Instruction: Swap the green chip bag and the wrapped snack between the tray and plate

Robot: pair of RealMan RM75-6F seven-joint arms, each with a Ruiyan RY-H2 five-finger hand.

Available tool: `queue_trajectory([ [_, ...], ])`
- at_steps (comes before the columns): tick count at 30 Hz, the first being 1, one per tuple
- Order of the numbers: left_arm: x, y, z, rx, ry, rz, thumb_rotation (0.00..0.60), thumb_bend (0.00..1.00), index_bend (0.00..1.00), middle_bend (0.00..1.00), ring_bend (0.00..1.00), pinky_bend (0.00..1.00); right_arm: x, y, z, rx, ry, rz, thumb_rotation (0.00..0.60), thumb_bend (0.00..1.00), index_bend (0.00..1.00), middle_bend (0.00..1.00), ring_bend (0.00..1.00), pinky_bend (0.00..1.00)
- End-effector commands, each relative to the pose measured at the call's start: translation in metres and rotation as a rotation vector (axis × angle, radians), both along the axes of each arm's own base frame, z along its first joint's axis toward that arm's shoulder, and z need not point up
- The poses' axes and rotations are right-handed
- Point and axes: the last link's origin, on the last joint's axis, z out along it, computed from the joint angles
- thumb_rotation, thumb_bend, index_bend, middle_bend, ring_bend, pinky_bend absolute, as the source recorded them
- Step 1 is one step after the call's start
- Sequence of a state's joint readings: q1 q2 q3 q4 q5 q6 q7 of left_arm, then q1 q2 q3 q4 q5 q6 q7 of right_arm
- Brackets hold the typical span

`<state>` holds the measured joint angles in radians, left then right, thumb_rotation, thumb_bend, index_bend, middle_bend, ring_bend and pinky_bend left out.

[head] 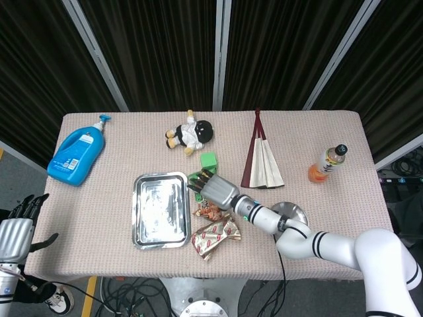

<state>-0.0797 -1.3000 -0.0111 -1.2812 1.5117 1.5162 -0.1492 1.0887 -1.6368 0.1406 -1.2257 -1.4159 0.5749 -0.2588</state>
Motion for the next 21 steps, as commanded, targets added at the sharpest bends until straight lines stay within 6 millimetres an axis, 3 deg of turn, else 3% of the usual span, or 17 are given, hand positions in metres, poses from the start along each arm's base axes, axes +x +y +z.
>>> queue_trajectory([
  [1,0.0,0.0,0.0,0.0,-0.003,0.002,0.6,0.14,0.1,0.16,0.07,0.22,0.0,0.002,-0.006,0.007,0.004,0.008,0.6,0.04,0.01,0.09,0.0,0.0],
  [6,-0.002,-0.002,0.0,0.002,-0.007,0.006,0.6,0.14,0.1,0.16,0.07,0.22,-0.002,0.004,-0.012,-0.001,-0.002,0.016,0.6,0.08,0.17,0.2,0.01,0.02],
  [11,-0.002,-0.002,0.001,0.006,-0.01,0.003,0.6,0.14,0.1,0.16,0.08,0.22,-0.004,0.004,-0.011,-0.03,-0.021,0.025,0.6,0.11,0.51,0.44,0.27,0.2],
  [14,-0.001,-0.002,0.001,0.005,-0.011,0.002,0.6,0.14,0.1,0.16,0.07,0.22,-0.006,0.003,-0.011,-0.035,-0.021,0.021,0.6,0.14,0.65,0.54,0.39,0.33],
  [17,-0.002,-0.002,0.001,0.004,-0.014,0.004,0.6,0.14,0.1,0.16,0.07,0.22,-0.007,0.001,-0.007,-0.049,-0.03,0.018,0.6,0.16,0.73,0.6,0.45,0.42],
  [21,-0.002,-0.003,0.001,0.003,-0.021,0.005,0.6,0.14,0.1,0.16,0.07,0.22,-0.005,-0.005,0.009,-0.09,-0.066,0.018,0.6,0.17,0.76,0.62,0.47,0.44],
])
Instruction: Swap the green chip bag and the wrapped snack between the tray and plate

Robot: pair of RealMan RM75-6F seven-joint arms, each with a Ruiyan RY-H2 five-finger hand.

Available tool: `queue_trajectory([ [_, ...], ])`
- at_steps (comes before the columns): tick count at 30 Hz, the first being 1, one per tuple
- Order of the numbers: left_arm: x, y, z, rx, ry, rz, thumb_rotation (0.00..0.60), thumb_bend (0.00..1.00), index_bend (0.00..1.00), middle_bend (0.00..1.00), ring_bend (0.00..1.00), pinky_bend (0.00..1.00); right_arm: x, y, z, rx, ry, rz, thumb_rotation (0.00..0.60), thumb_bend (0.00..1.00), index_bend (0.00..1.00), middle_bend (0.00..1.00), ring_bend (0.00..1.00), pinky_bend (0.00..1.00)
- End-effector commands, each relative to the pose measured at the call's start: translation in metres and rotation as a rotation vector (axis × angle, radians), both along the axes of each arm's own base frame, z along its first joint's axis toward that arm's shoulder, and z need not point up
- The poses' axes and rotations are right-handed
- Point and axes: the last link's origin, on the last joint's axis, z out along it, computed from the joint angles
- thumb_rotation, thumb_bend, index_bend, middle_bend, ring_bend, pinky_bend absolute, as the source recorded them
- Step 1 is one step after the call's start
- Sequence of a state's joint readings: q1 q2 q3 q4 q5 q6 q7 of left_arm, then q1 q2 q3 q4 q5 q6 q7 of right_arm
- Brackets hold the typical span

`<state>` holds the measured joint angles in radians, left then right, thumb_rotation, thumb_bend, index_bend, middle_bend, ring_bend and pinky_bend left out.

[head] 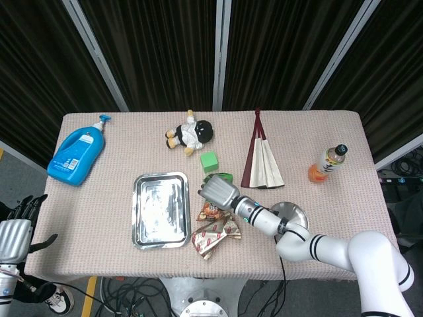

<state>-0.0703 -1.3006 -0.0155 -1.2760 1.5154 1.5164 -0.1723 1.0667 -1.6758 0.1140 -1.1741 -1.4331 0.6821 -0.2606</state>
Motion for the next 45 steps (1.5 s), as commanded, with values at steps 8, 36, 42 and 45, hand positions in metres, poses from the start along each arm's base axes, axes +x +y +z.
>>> queue_trajectory([
  [8,0.006,0.007,0.001,0.008,-0.002,-0.014,0.6,0.14,0.1,0.16,0.07,0.22,-0.004,-0.006,0.078,-0.16,-0.145,0.002,0.6,0.18,0.76,0.62,0.48,0.44],
  [36,0.039,0.027,-0.013,-0.073,0.032,-0.102,0.6,0.14,0.1,0.16,0.07,0.22,-0.167,0.116,0.139,-0.117,-0.068,-0.29,0.6,0.12,0.59,0.54,0.36,0.35],
  [42,0.039,0.027,-0.012,-0.079,0.031,-0.104,0.6,0.14,0.1,0.16,0.07,0.22,-0.169,0.114,0.133,-0.09,-0.056,-0.326,0.6,0.0,0.18,0.22,0.03,0.12],
  [45,0.04,0.026,-0.013,-0.083,0.028,-0.107,0.6,0.14,0.1,0.16,0.07,0.22,-0.17,0.112,0.136,-0.106,-0.055,-0.331,0.6,0.0,0.05,0.12,0.0,0.04],
])
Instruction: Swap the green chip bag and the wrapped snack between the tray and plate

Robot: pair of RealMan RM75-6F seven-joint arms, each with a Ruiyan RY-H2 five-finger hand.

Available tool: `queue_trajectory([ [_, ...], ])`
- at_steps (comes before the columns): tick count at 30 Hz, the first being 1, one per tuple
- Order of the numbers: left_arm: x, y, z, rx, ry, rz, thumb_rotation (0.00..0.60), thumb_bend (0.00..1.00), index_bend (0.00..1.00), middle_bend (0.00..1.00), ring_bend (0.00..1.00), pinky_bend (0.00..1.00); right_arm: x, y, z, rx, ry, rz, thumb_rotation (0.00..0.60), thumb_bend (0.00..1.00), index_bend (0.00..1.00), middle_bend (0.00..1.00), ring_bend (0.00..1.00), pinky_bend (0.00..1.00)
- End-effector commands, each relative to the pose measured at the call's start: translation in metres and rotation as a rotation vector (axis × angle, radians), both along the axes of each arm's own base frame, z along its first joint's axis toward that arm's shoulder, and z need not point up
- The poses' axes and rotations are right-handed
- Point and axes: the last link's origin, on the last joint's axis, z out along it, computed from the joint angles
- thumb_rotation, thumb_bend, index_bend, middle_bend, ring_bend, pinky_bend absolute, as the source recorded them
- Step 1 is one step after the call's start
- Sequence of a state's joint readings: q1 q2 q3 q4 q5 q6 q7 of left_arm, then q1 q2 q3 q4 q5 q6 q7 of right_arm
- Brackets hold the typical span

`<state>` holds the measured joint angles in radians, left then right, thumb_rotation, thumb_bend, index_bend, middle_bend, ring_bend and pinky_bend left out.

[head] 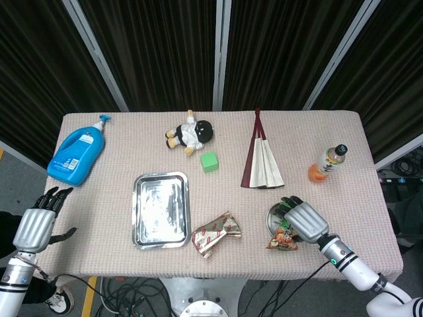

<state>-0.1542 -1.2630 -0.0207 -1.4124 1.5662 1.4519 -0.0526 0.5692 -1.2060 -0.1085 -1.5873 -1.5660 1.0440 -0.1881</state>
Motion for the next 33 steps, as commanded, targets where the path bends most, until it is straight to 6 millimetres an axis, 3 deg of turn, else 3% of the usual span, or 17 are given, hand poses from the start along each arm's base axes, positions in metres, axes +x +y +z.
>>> queue_trajectory([
  [1,0.001,-0.001,-0.001,-0.003,-0.001,-0.003,0.6,0.14,0.1,0.16,0.07,0.22,0.0,-0.001,0.004,-0.017,-0.003,-0.001,0.6,0.0,0.02,0.1,0.0,0.02],
  [6,0.008,-0.003,0.001,-0.01,-0.027,-0.02,0.6,0.13,0.1,0.16,0.07,0.22,0.008,-0.005,0.027,-0.115,-0.108,0.016,0.6,0.0,0.0,0.08,0.0,0.0],
  [13,0.033,-0.005,-0.005,-0.09,-0.073,-0.088,0.6,0.09,0.1,0.16,0.07,0.22,0.013,-0.016,0.084,-0.308,-0.342,0.005,0.6,0.0,0.0,0.08,0.0,0.0],
  [23,0.105,0.005,-0.027,-0.304,-0.121,-0.299,0.6,0.04,0.1,0.16,0.07,0.22,0.002,-0.022,0.129,-0.446,-0.484,-0.03,0.6,0.0,0.0,0.08,0.0,0.0],
  [28,0.144,0.022,-0.051,-0.366,-0.013,-0.511,0.6,0.03,0.1,0.15,0.07,0.22,-0.006,-0.02,0.146,-0.488,-0.597,-0.067,0.6,0.0,0.0,0.07,0.0,0.01],
  [33,0.169,0.049,-0.079,-0.408,0.107,-0.68,0.6,0.03,0.1,0.15,0.07,0.22,-0.018,-0.016,0.161,-0.517,-0.666,-0.101,0.6,0.0,0.0,0.07,0.0,0.01],
])
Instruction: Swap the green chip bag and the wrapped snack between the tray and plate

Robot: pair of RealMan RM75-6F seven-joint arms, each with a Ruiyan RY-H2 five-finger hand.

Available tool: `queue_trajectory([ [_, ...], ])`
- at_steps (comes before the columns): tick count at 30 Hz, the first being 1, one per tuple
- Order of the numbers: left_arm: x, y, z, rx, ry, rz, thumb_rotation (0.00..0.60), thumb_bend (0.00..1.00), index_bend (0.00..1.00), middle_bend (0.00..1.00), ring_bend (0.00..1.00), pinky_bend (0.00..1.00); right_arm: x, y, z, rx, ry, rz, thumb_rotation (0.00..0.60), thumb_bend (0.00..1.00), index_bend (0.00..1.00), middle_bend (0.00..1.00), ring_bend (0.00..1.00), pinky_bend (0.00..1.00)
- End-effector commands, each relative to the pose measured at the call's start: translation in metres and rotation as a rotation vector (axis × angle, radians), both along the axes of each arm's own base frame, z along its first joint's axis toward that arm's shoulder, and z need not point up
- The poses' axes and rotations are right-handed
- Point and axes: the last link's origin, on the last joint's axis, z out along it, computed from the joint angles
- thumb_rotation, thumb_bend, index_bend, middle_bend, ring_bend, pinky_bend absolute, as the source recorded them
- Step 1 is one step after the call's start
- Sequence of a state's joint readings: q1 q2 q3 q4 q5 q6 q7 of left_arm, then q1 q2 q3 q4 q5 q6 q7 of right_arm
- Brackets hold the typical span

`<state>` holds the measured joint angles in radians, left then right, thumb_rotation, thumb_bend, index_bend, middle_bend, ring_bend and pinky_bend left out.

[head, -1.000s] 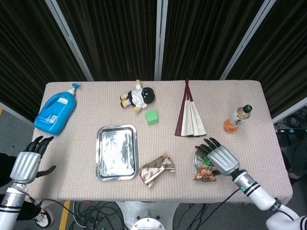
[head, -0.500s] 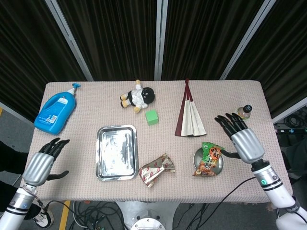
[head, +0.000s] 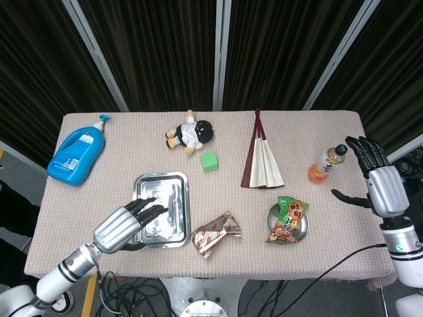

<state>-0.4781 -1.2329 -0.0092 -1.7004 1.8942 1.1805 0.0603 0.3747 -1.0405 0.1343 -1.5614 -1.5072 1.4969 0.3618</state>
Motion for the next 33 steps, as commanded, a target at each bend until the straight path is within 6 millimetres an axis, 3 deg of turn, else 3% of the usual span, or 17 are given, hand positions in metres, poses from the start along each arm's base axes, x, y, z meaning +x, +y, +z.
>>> queue_trajectory([
  [1,0.02,0.02,-0.024,-0.014,0.077,-0.149,0.6,0.03,0.1,0.15,0.07,0.22,-0.011,0.004,0.015,-0.029,-0.052,-0.026,0.6,0.0,0.0,0.07,0.0,0.01],
  [6,0.043,0.035,-0.052,-0.062,0.118,-0.258,0.6,0.03,0.11,0.16,0.07,0.22,-0.026,0.009,0.025,-0.05,-0.106,-0.07,0.6,0.0,0.0,0.07,0.0,0.0],
  [18,0.085,0.049,-0.113,-0.08,0.208,-0.488,0.6,0.04,0.11,0.16,0.07,0.22,-0.051,0.012,0.042,-0.067,-0.181,-0.131,0.6,0.0,0.0,0.07,0.0,0.0],
  [25,0.11,0.055,-0.128,-0.04,0.244,-0.626,0.6,0.04,0.11,0.16,0.07,0.22,-0.059,0.013,0.047,-0.076,-0.213,-0.146,0.6,0.0,0.0,0.06,0.0,0.0],
  [33,0.114,0.064,-0.145,-0.002,0.326,-0.688,0.6,0.04,0.11,0.16,0.07,0.22,-0.063,0.013,0.049,-0.078,-0.235,-0.142,0.6,0.0,0.0,0.06,0.0,0.0],
])
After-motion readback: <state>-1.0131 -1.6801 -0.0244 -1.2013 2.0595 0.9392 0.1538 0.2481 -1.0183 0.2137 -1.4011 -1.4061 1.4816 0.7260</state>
